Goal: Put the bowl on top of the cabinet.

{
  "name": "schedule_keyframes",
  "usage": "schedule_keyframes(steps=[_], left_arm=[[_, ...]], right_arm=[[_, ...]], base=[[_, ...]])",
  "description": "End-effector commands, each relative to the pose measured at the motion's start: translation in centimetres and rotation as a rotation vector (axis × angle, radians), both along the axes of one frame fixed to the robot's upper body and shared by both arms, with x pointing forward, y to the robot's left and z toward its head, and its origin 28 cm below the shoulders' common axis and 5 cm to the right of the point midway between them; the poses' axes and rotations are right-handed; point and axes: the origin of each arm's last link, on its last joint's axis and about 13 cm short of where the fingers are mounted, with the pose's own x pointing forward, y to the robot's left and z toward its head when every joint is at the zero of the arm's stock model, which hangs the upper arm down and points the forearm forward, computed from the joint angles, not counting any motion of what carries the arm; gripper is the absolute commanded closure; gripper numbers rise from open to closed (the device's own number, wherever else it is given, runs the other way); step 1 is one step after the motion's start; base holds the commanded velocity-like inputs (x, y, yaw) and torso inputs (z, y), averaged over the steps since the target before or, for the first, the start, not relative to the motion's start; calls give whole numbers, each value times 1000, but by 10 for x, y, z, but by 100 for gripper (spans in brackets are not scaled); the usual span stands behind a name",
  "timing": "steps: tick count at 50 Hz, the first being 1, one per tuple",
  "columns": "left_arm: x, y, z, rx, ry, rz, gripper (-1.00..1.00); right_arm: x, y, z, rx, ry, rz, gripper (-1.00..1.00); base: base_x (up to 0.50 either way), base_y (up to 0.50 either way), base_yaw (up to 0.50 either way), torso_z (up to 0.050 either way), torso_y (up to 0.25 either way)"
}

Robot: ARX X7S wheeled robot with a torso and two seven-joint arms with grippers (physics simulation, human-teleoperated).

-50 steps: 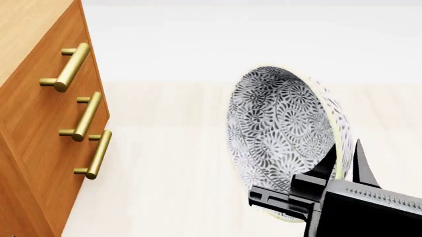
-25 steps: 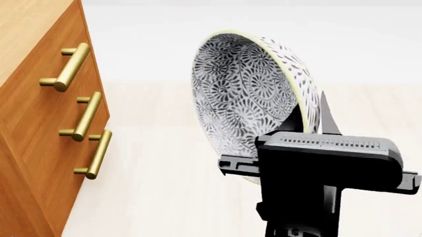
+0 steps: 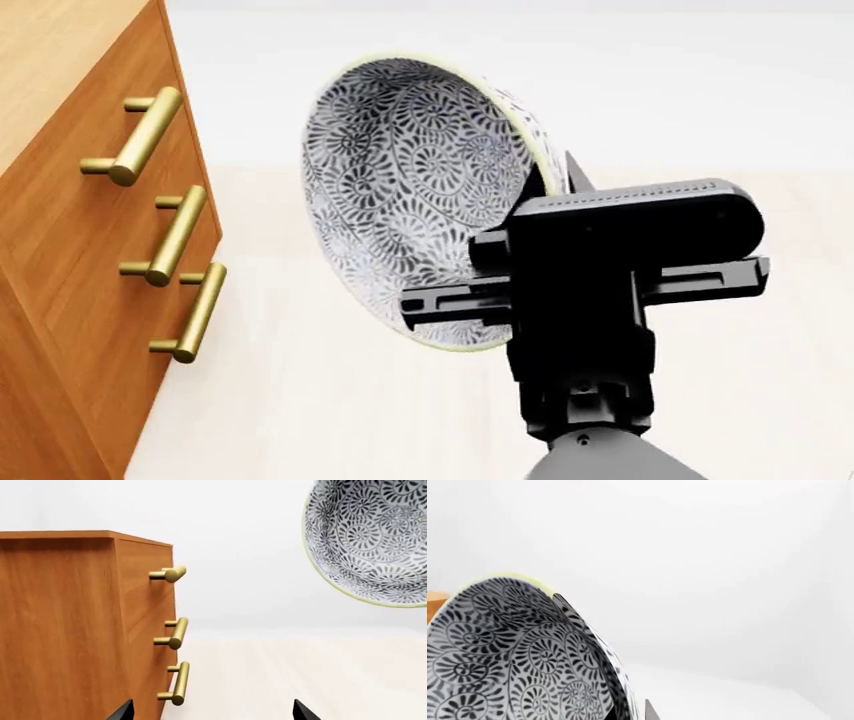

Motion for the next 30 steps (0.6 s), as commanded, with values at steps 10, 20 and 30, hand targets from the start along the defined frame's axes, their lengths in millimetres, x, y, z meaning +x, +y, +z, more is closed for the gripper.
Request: schedule_keyframes(steps=[10, 20, 30], left_arm=[[-10, 1, 29, -37, -32, -161, -100], [-8, -1, 53, -37, -23, -294, -100], [-16, -7, 79, 38, -65, -301, -100]], right_arm=[[11, -7, -5, 80, 27, 168, 100], [5, -5, -4, 78, 13, 198, 100], [0, -4, -2, 83, 1, 245, 100]], base=[[0, 0, 0, 0, 1], [0, 0, 0, 0, 0], [0, 0, 0, 0, 1]])
